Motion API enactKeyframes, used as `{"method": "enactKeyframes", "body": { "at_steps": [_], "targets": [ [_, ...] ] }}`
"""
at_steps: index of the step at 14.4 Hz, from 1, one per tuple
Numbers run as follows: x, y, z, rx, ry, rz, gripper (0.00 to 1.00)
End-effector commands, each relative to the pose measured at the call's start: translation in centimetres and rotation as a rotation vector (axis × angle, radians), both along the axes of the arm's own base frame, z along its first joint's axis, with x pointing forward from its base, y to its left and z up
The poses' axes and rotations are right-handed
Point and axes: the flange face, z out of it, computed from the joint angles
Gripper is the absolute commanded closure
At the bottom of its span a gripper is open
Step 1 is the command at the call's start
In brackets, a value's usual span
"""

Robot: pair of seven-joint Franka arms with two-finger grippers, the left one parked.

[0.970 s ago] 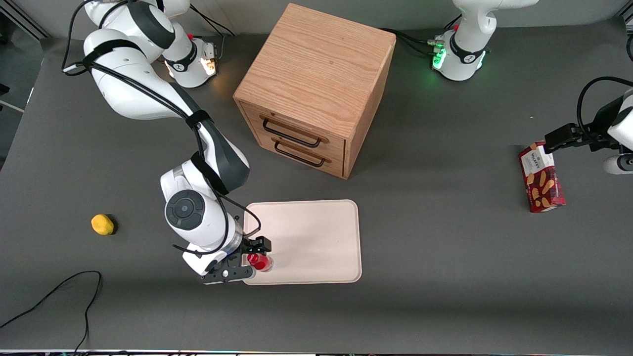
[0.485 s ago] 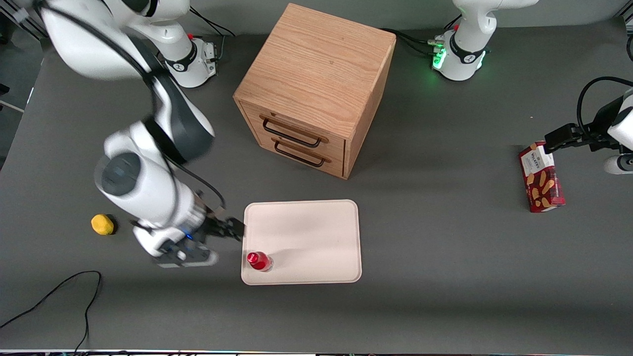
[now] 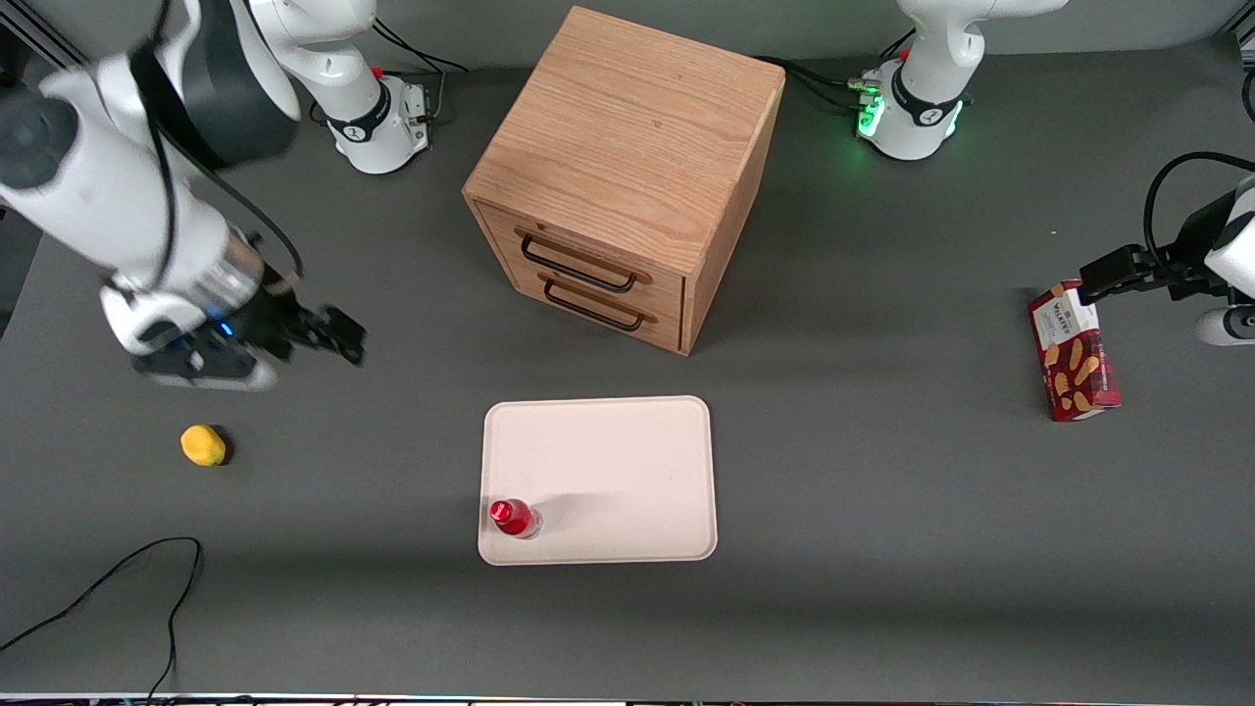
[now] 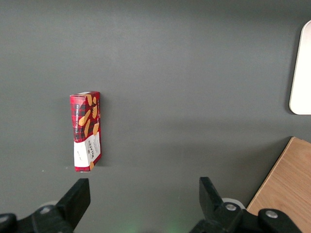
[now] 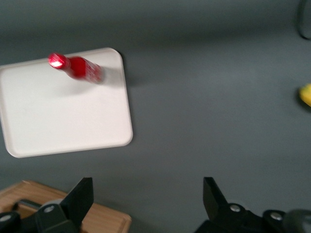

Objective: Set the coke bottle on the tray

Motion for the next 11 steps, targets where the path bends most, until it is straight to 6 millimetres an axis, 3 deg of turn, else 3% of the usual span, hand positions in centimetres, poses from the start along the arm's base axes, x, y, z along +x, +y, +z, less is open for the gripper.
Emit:
{"method": "enactKeyframes", "body": {
  "at_steps": [1,5,7,8,11],
  "targets": [
    [-4.5,-3.1,2.7,0.005,0.025,0.004,0.00],
    [-4.2,-8.4,6.6,0.011,0.066,0.023,0.00],
    [-4.5,-11.5,7.0,0.017,0.090,0.026,0.00],
    [-4.5,-12.2,7.2,0.019,0.086,0.029,0.00],
    [-4.2,-12.0,7.2,0.015,0.084,0.037,0.00]
  ]
}}
